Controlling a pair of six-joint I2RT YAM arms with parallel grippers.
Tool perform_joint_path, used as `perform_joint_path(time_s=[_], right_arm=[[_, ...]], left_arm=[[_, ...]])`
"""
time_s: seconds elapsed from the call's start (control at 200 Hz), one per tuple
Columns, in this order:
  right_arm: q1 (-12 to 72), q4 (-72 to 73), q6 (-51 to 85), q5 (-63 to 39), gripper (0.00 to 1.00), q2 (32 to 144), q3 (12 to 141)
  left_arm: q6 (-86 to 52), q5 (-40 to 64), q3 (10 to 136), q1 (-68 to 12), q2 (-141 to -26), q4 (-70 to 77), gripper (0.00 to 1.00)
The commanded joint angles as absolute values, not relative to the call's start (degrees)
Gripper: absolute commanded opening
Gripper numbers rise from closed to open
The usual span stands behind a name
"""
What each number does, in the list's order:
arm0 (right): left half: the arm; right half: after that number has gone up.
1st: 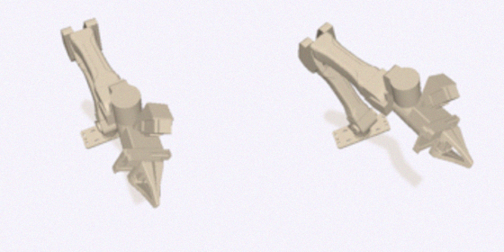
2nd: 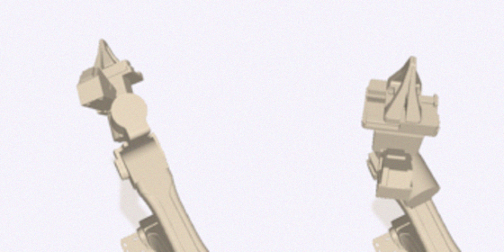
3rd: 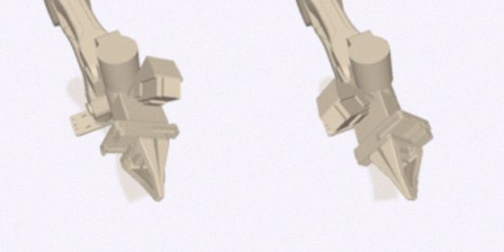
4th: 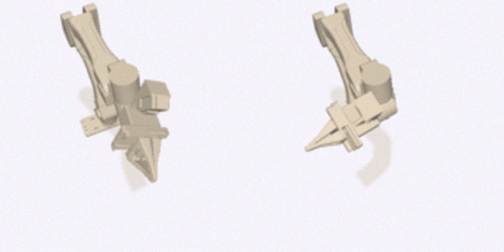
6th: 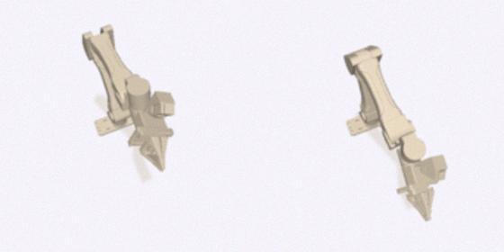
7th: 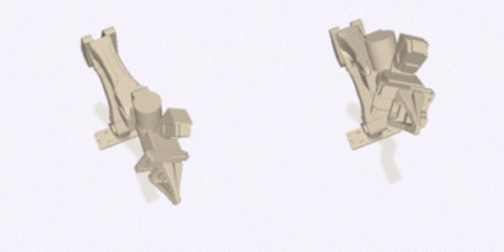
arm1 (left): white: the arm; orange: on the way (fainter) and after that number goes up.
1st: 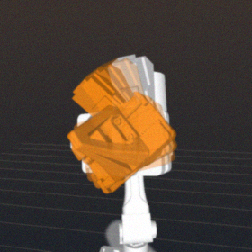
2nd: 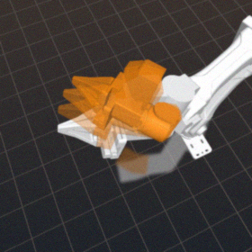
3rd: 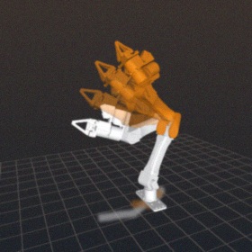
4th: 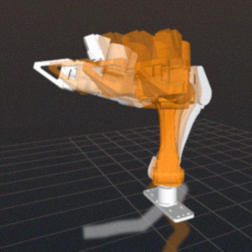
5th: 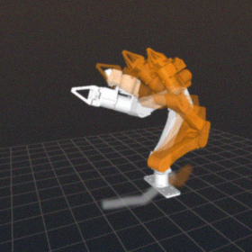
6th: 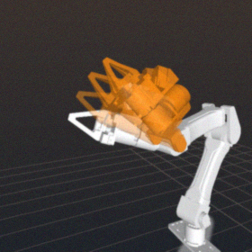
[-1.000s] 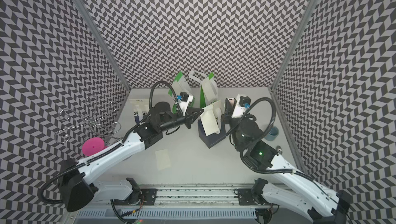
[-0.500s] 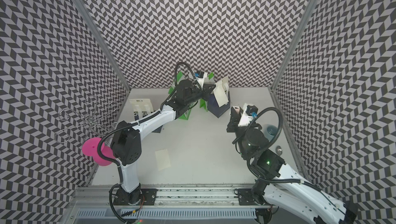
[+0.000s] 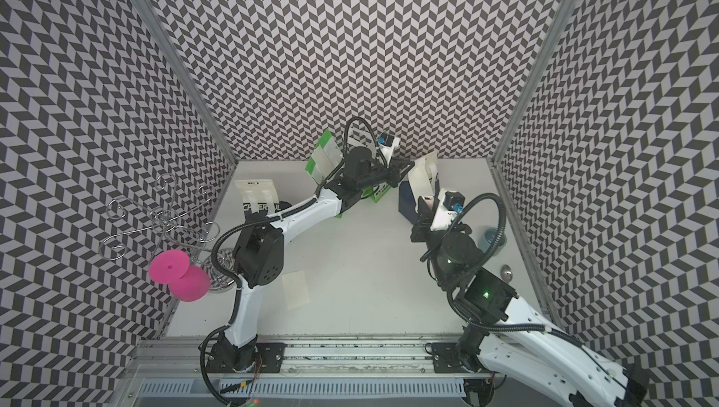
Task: Staple the receipts to the bags
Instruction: Place the takeout bag at the center of the board.
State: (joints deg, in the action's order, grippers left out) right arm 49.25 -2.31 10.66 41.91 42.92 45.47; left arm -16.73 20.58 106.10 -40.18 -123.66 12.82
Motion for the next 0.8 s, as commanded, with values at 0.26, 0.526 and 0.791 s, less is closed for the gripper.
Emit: perform_joint_path(time_s=[0.26,0.526,0.791], right_arm=[[49.22,-9.13,14.42,39.23,0.00,42.07,51.17],[49.22,-18.79,17.45,34.21,0.00,42.58,54.63],[49.22,-26.79,18.73,22.19,0.00,50.75,54.64]], left_arm=[[-19.42,23.55,104.41,-41.27,-117.86,15.56,0.59],[-18.83,22.43,98.58,-42.27,-103.88,16.54,0.73],[-20.92,17.70,75.52,-42.43,-78.66,17.12,0.87]])
